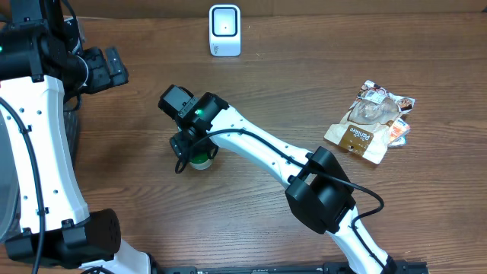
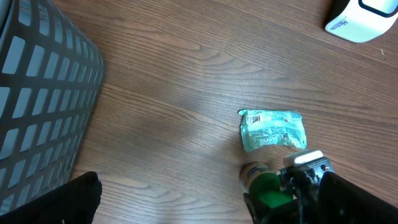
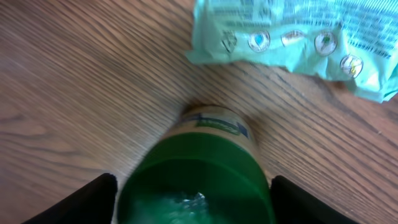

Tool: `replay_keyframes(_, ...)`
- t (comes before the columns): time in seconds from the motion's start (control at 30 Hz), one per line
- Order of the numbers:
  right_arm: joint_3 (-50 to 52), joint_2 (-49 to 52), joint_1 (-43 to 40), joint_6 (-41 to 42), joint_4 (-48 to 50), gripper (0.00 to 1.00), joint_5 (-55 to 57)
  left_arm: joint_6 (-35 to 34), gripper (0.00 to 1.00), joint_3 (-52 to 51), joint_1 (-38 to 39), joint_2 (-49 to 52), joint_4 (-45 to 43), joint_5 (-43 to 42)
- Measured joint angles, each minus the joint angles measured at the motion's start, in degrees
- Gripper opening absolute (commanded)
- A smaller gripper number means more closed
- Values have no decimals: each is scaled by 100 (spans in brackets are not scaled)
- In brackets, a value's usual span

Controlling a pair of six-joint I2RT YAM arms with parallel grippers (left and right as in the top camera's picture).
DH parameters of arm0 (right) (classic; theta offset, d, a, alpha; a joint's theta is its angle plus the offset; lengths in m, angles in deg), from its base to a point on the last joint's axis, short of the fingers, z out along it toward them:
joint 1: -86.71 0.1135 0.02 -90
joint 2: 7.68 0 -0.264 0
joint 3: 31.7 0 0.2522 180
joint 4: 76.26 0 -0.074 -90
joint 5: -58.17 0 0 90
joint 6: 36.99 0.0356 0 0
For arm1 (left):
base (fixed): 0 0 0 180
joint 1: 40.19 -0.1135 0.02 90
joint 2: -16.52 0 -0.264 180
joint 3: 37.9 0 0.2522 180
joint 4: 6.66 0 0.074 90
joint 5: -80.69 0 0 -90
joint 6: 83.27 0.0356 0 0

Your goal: Scan the item barcode

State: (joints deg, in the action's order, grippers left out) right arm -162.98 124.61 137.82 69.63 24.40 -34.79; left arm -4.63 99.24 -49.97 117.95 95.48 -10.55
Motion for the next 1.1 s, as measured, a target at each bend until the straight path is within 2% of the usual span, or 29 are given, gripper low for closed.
replay_keyframes(0.13,160,0,-2,28,24,63,-2,0,100,0,-2,0,0,0)
replay_keyframes(0.23,160,-2,-2,74,37,59,24,0,100,0,-2,0,0,0)
replay_keyframes(0.43,149,-11,-22,-61,-63,54,20,0,100,0,-2,0,0,0)
replay_keyframes(0.63,-35,-11,-278,-675,-1005,53,72,0,100,0,-2,0,0,-2)
replay_keyframes(0.77,-153,-37,-678,-1309,-1314,53,238,0,100,0,-2,0,-2,0)
replay_keyframes(1.03,-184,-240,-1510,-3405,-1316,54,376,0,100,0,-2,0,0,0)
replay_keyframes(1.1,-184,-240,-1685,-3978,-1231,58,295,0,99,0,-2,0,0,0)
